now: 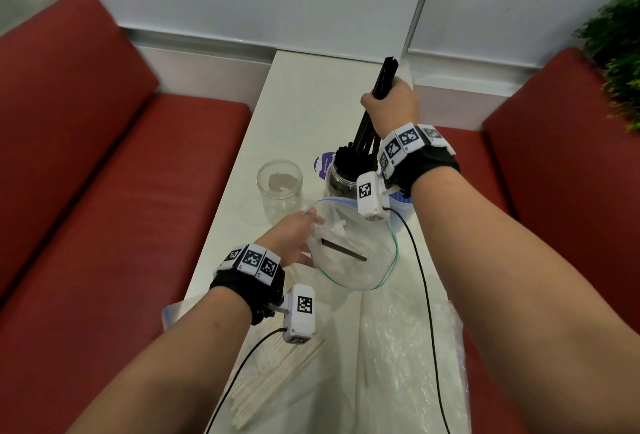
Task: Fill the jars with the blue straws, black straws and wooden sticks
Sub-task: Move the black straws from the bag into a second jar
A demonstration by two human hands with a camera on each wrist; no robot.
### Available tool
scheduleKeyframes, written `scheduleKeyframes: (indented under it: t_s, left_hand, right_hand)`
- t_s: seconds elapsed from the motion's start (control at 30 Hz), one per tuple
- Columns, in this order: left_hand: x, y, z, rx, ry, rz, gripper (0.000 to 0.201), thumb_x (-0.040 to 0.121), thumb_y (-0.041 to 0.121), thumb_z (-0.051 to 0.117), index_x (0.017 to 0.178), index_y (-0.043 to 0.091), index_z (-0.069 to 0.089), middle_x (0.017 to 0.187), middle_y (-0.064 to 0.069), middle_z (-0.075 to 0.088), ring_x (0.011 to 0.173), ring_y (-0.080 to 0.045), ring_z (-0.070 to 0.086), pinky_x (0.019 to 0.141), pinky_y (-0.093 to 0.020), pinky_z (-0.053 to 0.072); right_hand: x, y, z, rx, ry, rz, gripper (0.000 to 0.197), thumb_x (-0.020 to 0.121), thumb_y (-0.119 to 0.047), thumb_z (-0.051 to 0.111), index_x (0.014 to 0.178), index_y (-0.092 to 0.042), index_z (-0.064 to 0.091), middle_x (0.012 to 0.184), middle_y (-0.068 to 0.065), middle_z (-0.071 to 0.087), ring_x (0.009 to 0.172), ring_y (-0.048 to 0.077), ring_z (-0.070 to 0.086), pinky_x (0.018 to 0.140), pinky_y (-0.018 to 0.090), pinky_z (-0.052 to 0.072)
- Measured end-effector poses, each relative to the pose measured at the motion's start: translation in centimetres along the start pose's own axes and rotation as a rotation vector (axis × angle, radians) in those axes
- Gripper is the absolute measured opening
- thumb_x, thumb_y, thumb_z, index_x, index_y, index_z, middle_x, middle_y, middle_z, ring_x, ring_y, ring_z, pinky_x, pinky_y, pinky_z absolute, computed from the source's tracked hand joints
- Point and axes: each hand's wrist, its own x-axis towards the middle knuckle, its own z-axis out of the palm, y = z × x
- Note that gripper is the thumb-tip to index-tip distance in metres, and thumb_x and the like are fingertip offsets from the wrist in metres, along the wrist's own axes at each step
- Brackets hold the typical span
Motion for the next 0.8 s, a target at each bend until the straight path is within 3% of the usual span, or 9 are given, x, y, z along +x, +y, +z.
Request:
scheduleKeyframes:
  t_s: [0.1,0.13,0.23,0.4,0.5,0.63,0.73,0.8]
  left_hand:
    - [0.1,-0.1,-0.1,-0.003,0.001,0.009,0.043,0.104,0.043,0.033,0.119,0.012,0.057,0.118,-0.019,0.059,0.095,-0.035,0.064,0.073,-0.047,0.058]
    - [0.1,-0.1,-0.1,-0.004,-0.004,0.012,0.043,0.104,0.043,0.033,0.120,0.011,0.057,0.120,-0.019,0.059,0.093,-0.035,0.064,0.073,-0.047,0.058]
    - [0.0,-0.3,0.0,0.003,-0.009,0.007,0.044,0.105,0.043,0.032,0.122,0.010,0.055,0.124,-0.020,0.057,0.093,-0.035,0.063,0.071,-0.046,0.057]
    - [-0.2,-0.3,0.2,0.011,-0.024,-0.008,0.045,0.105,0.043,0.031,0.124,0.009,0.054,0.127,-0.021,0.056,0.104,-0.039,0.062,0.074,-0.048,0.057]
    - [-0.1,-0.3,0.2,0.014,-0.020,-0.006,0.046,0.105,0.043,0.031,0.125,0.009,0.054,0.128,-0.022,0.056,0.100,-0.037,0.062,0.078,-0.051,0.056]
    - [-0.2,-0.2,0.3,0.018,-0.016,-0.005,0.045,0.104,0.044,0.031,0.123,0.010,0.054,0.127,-0.021,0.056,0.106,-0.040,0.062,0.082,-0.052,0.055]
    - [-0.4,-0.2,0.4,0.020,-0.022,-0.007,0.044,0.104,0.044,0.032,0.120,0.011,0.055,0.124,-0.020,0.058,0.105,-0.039,0.063,0.077,-0.049,0.057]
    - [-0.4,-0.1,0.3,0.017,-0.019,-0.003,0.043,0.104,0.044,0.033,0.119,0.011,0.056,0.123,-0.019,0.060,0.099,-0.036,0.064,0.072,-0.046,0.058]
  right_hand:
    - [-0.3,1.8,1.2,0.008,0.035,0.033,0.012,0.088,-0.024,0.064,0.094,-0.017,0.056,0.079,-0.003,0.055,0.058,0.000,0.045,0.040,0.009,0.028]
    - [-0.5,2.3,1.5,0.016,0.040,0.039,0.014,0.089,-0.024,0.064,0.097,-0.015,0.058,0.080,-0.002,0.055,0.058,0.001,0.044,0.039,0.008,0.029]
    - [-0.8,3.0,2.0,0.051,0.046,0.053,0.016,0.088,-0.024,0.064,0.100,-0.013,0.060,0.083,-0.002,0.057,0.063,0.007,0.049,0.042,0.008,0.026]
    - [-0.6,3.0,1.6,0.172,0.135,0.056,0.012,0.085,-0.019,0.064,0.091,-0.020,0.054,0.074,-0.009,0.055,0.061,-0.002,0.049,0.047,0.003,0.035]
    - [-0.8,3.4,1.9,0.201,0.116,0.055,0.010,0.088,-0.015,0.062,0.092,-0.018,0.054,0.074,-0.009,0.054,0.061,-0.004,0.047,0.049,0.000,0.034]
    - [-1.1,3.7,2.6,0.198,-0.032,0.067,0.006,0.093,-0.013,0.057,0.097,-0.016,0.053,0.079,-0.002,0.056,0.064,0.005,0.050,0.046,0.005,0.035]
    - [-0.5,2.8,2.3,0.285,-0.086,0.059,0.009,0.090,-0.009,0.059,0.095,-0.014,0.054,0.088,0.004,0.061,0.075,0.016,0.057,0.060,0.017,0.042]
    - [-0.2,2.5,2.0,0.358,-0.065,0.034,0.014,0.086,-0.008,0.064,0.092,-0.014,0.053,0.085,0.001,0.059,0.075,0.017,0.057,0.067,0.023,0.044]
